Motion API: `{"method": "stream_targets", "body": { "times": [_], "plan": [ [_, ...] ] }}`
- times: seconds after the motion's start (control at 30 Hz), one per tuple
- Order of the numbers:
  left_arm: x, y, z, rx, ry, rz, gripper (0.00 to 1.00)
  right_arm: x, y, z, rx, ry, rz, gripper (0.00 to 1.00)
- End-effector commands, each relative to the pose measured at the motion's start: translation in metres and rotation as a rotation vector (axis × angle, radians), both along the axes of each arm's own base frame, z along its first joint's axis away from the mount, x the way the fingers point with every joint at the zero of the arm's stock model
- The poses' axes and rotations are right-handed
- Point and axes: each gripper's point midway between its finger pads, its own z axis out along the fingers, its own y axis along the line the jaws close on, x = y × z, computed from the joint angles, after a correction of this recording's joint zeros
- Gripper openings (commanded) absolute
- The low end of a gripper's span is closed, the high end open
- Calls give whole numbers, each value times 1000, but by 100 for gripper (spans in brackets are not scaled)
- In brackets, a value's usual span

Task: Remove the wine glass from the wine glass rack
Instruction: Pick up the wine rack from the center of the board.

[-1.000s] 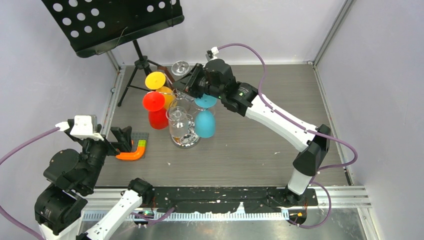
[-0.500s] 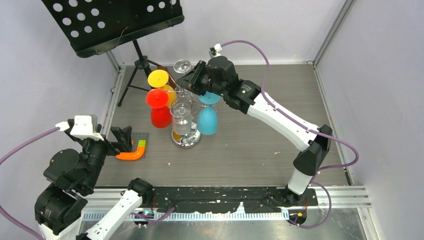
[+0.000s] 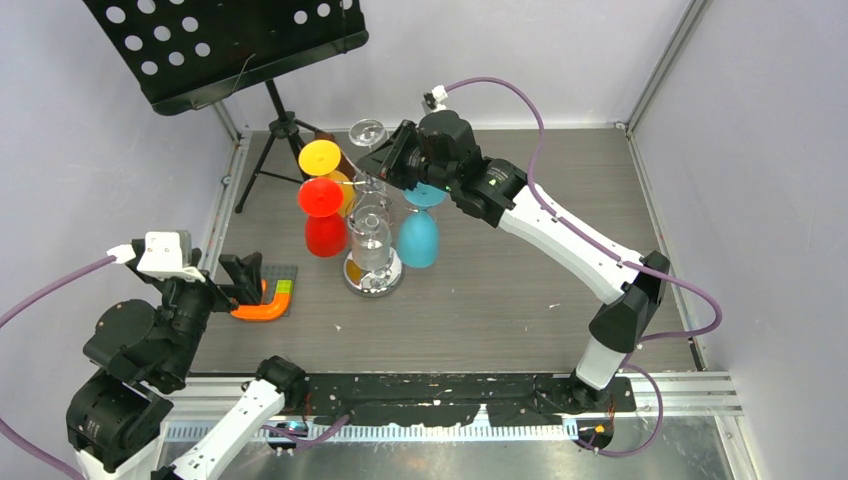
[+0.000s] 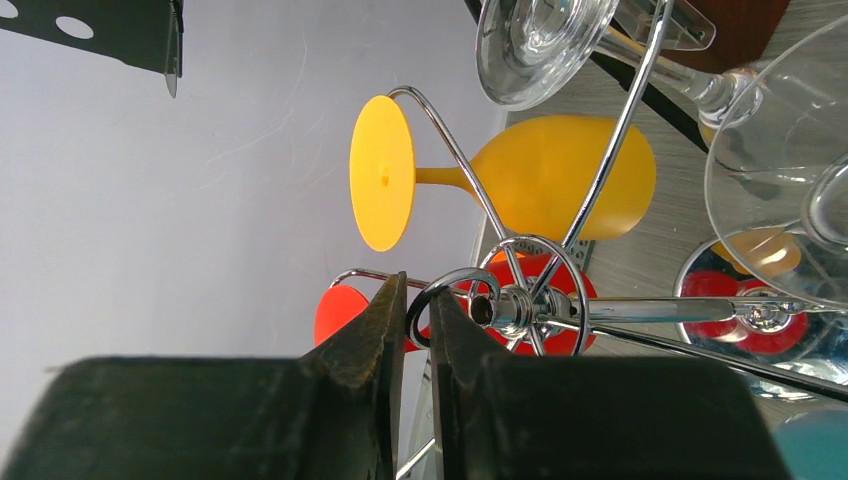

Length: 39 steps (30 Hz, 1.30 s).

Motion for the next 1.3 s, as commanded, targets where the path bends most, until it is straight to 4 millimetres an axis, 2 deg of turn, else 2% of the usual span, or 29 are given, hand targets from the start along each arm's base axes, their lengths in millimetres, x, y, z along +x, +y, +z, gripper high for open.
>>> {"method": "stream_targets", "body": {
  "times": [0.0,0.83,1.27],
  "plan": [
    [3,0,8,-6,-14,8,98,-29,-53,189,394,-341,-49,6],
    [3,3,6,3,-15,20,98,-37,-61,221,446,-426,-37,6],
    [1,4,8,-4,-21,21,99,-48,-81,238,461,-471,-57,6]
  ]
}}
